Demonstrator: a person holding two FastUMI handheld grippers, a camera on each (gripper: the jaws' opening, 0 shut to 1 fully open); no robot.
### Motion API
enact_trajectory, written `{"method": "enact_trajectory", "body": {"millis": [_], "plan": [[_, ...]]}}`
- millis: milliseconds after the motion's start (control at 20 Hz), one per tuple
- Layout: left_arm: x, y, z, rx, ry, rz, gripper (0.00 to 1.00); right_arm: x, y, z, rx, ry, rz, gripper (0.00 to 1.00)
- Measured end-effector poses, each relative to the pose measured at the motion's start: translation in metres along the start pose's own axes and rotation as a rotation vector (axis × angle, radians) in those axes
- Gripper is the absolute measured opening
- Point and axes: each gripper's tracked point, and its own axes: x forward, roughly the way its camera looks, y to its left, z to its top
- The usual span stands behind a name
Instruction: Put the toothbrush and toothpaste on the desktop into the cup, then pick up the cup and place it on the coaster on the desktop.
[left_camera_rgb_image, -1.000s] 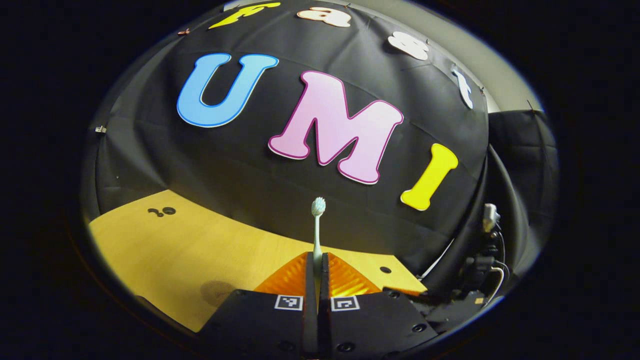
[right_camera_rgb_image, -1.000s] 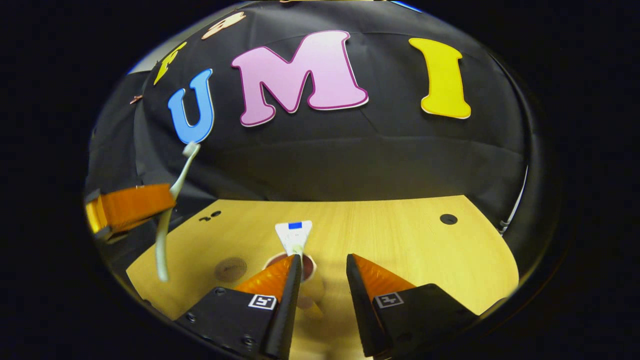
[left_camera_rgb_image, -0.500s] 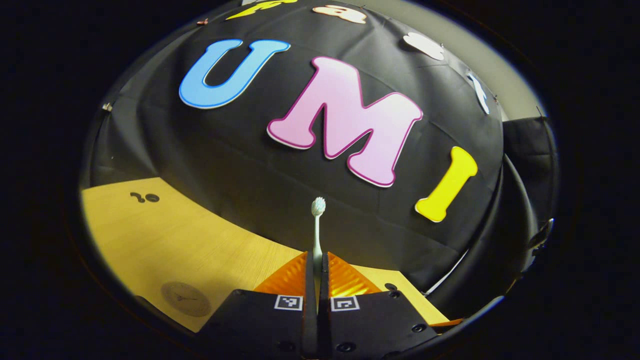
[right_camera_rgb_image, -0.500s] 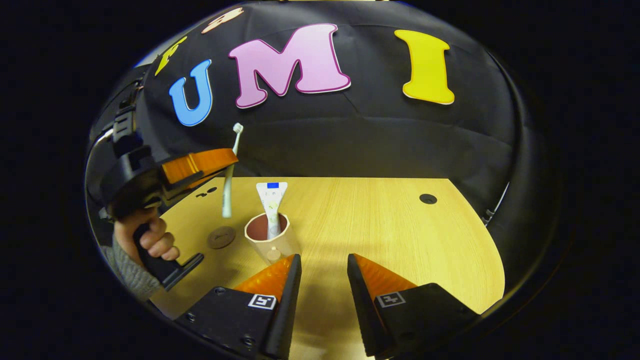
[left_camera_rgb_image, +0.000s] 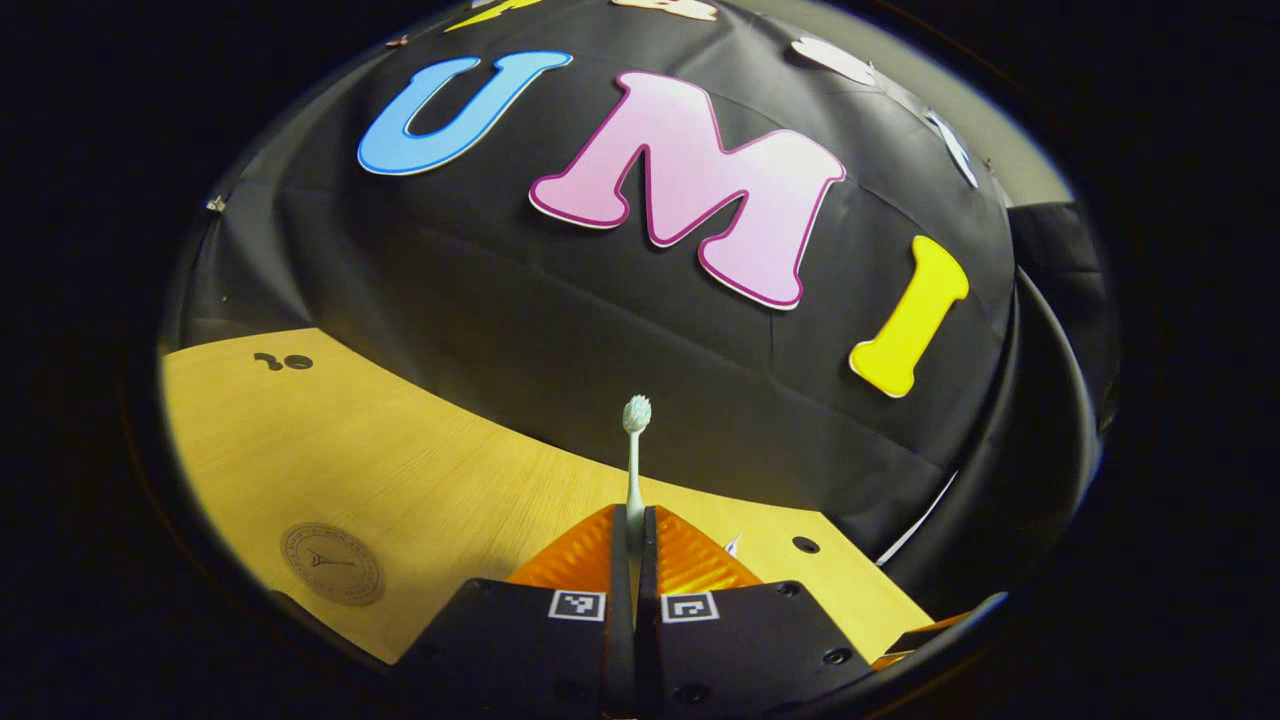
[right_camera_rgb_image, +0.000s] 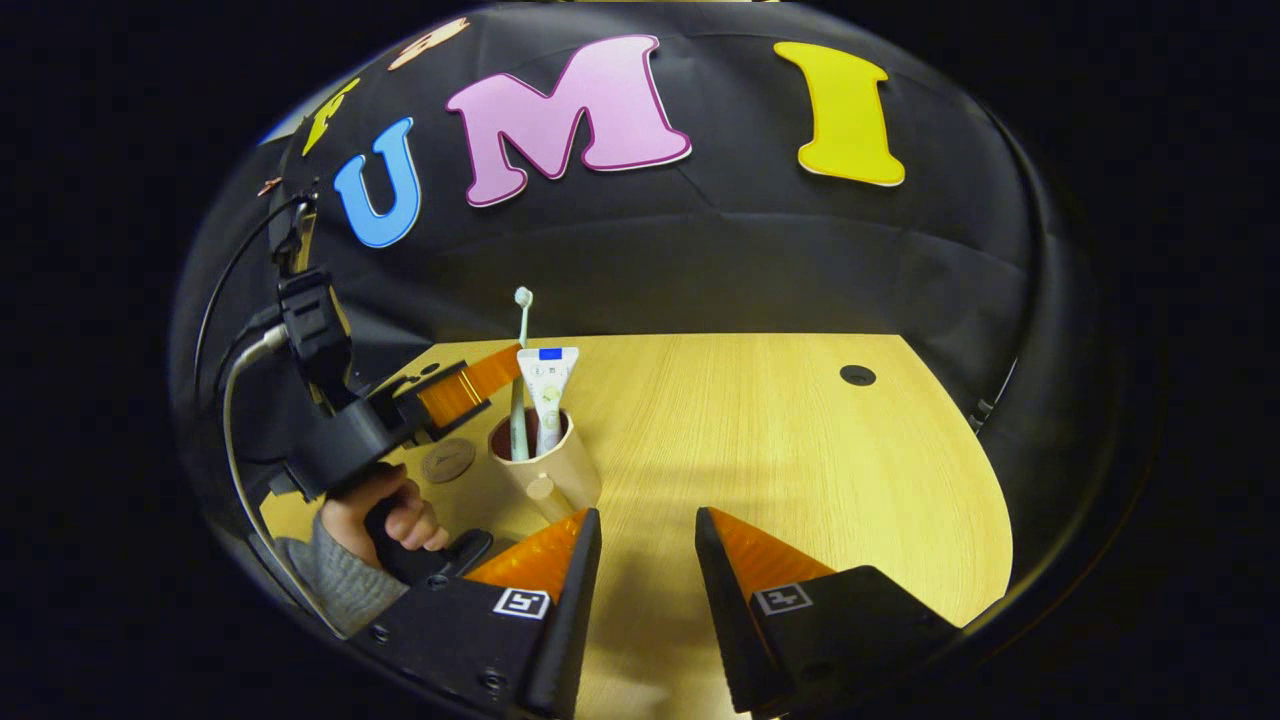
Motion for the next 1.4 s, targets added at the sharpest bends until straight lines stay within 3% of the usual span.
{"method": "enact_trajectory", "body": {"millis": [100,150,200,250,300,350,400,450,500,550,600,750,800,850,900,950,1000,1050,1100,1400], "plan": [[-0.005,0.0,-0.006,0.021,0.001,0.0,0.07,0.0,0.0,0.003,-0.008,0.016,0.015,0.61],[-0.008,0.0,-0.01,0.028,0.011,-0.004,0.08,0.002,-0.001,0.004,-0.013,0.03,0.024,0.52],[-0.013,0.001,-0.012,0.036,0.012,-0.006,0.1,0.002,0.0,0.002,-0.016,0.048,0.036,0.61],[-0.017,0.002,-0.014,0.044,0.02,-0.01,0.11,0.003,0.0,0.002,-0.019,0.066,0.047,0.61],[-0.019,0.004,-0.016,0.053,0.023,-0.008,0.12,0.006,0.002,0.0,-0.023,0.083,0.059,0.53],[-0.023,0.005,-0.016,0.059,0.025,-0.011,0.13,0.008,0.004,-0.001,-0.031,0.102,0.071,0.62],[-0.025,0.005,-0.017,0.062,0.031,-0.017,0.14,0.008,0.004,-0.003,-0.043,0.12,0.084,0.55],[-0.028,0.005,-0.017,0.065,0.032,-0.023,0.14,0.009,0.006,-0.003,-0.054,0.134,0.097,0.55],[-0.031,0.006,-0.017,0.071,0.032,-0.024,0.15,0.009,0.008,-0.004,-0.06,0.149,0.113,0.65],[-0.034,0.007,-0.016,0.078,0.033,-0.031,0.17,0.011,0.012,-0.005,-0.066,0.165,0.131,0.55],[-0.037,0.006,-0.015,0.084,0.034,-0.045,0.18,0.011,0.017,-0.005,-0.074,0.176,0.147,0.64],[-0.047,0.004,-0.02,0.117,0.055,-0.079,0.31,0.011,0.032,-0.009,-0.133,0.222,0.2,0.66],[-0.052,0.005,-0.021,0.119,0.063,-0.08,0.27,0.01,0.037,-0.012,-0.152,0.24,0.215,0.66],[-0.057,0.006,-0.021,0.117,0.068,-0.083,0.38,0.01,0.041,-0.015,-0.174,0.261,0.229,0.66],[-0.064,0.007,-0.02,0.113,0.073,-0.088,0.39,0.01,0.045,-0.017,-0.2,0.284,0.242,0.66],[-0.071,0.01,-0.021,0.111,0.085,-0.09,0.3,0.012,0.046,-0.019,-0.229,0.308,0.255,0.67],[-0.081,0.013,-0.021,0.111,0.095,-0.088,0.42,0.013,0.047,-0.022,-0.259,0.33,0.267,0.68],[-0.091,0.017,-0.021,0.115,0.103,-0.085,0.44,0.014,0.048,-0.021,-0.291,0.339,0.266,0.65],[-0.102,0.023,-0.021,0.125,0.11,-0.077,0.48,0.018,0.049,-0.019,-0.314,0.349,0.267,0.73],[-0.176,0.063,-0.02,0.152,0.181,-0.006,0.62,0.049,0.064,-0.036,-0.361,0.459,0.279,0.73]]}}
